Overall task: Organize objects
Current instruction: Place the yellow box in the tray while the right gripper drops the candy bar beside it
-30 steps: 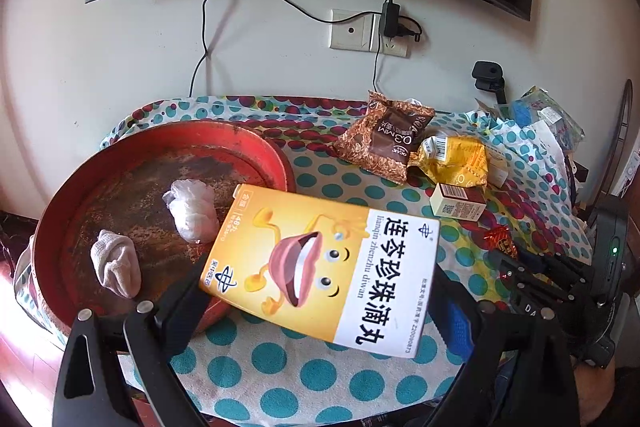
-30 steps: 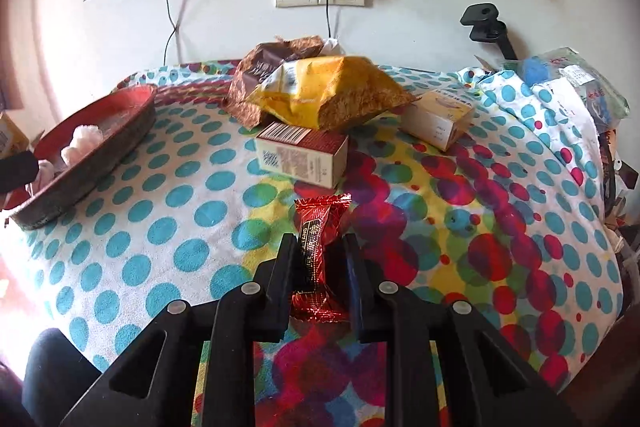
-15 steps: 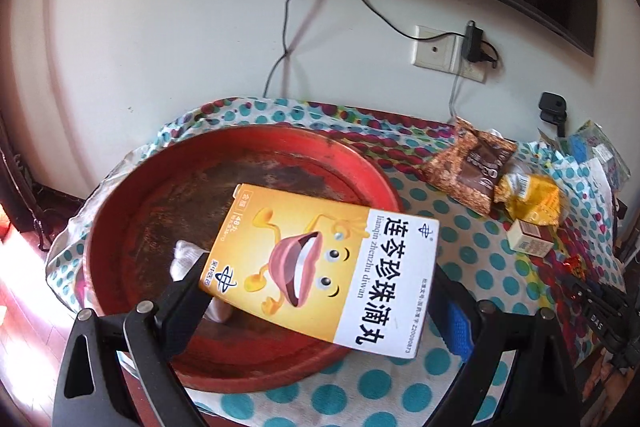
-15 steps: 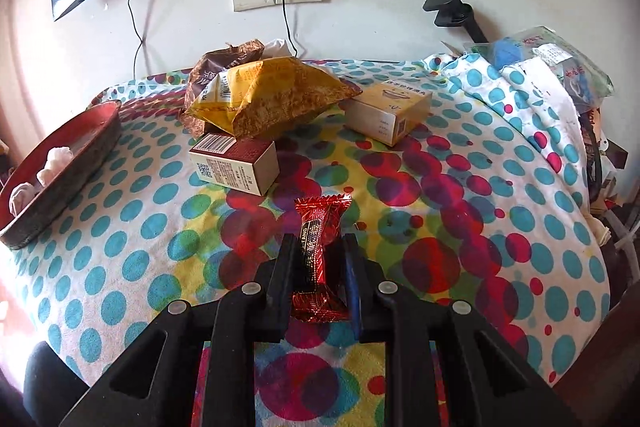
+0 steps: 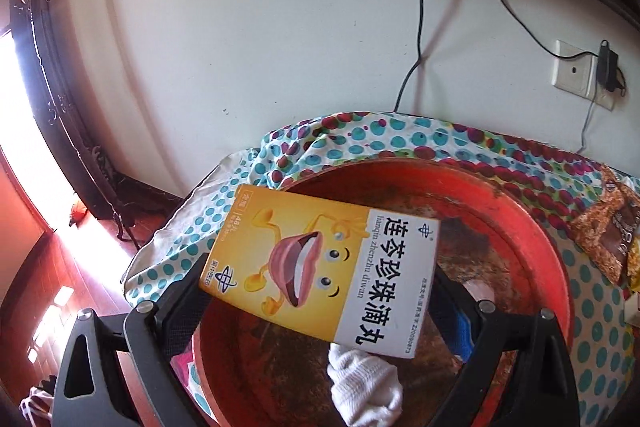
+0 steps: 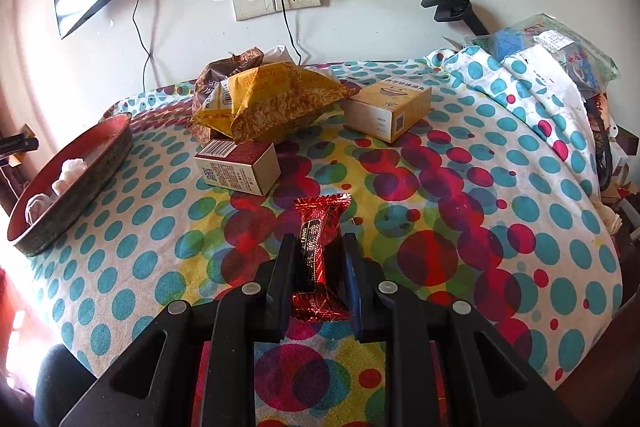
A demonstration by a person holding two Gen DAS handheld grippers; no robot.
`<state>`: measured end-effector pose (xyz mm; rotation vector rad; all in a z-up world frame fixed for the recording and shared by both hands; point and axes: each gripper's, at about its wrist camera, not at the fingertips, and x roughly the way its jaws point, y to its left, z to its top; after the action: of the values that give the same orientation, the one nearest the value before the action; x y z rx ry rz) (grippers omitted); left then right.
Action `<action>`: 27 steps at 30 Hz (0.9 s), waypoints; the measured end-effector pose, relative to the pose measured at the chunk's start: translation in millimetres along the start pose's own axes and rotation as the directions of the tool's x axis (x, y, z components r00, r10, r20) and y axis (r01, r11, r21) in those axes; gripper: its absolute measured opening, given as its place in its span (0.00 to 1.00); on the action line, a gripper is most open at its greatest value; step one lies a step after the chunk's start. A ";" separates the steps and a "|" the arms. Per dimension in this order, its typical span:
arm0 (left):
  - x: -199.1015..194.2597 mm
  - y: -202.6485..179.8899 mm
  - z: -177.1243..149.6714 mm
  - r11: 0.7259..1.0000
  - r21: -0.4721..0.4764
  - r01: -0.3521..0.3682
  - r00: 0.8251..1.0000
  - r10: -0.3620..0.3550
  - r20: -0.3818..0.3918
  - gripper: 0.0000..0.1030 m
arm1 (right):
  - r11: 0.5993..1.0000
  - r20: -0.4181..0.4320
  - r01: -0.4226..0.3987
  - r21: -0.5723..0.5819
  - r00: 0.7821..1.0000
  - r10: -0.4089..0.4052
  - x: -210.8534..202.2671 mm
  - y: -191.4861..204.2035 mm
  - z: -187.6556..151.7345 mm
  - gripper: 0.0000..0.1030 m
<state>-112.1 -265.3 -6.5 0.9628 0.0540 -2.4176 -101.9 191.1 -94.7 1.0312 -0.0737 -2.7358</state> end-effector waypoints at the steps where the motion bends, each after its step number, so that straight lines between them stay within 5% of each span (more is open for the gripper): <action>1: 8.2 0.3 2.6 1.000 0.003 -0.022 1.000 0.022 -0.012 0.96 | 1.000 0.001 -0.002 0.001 1.000 0.002 -0.4 -0.9 -0.3 0.20; 13: 65.0 -2.5 10.3 0.996 0.010 -0.087 0.987 0.087 -0.131 0.96 | 1.000 -0.009 0.014 0.009 1.000 -0.014 -1.6 -7.4 1.7 0.20; 27: 44.3 10.3 11.2 0.999 -0.035 0.012 0.994 -0.016 -0.109 1.00 | 0.998 -0.003 0.012 -0.055 1.000 -0.012 -15.0 20.7 7.9 0.20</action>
<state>-140.8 -297.1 -25.3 1.0820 0.1413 -2.3667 -92.3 173.9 -76.5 1.0251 0.0090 -2.7305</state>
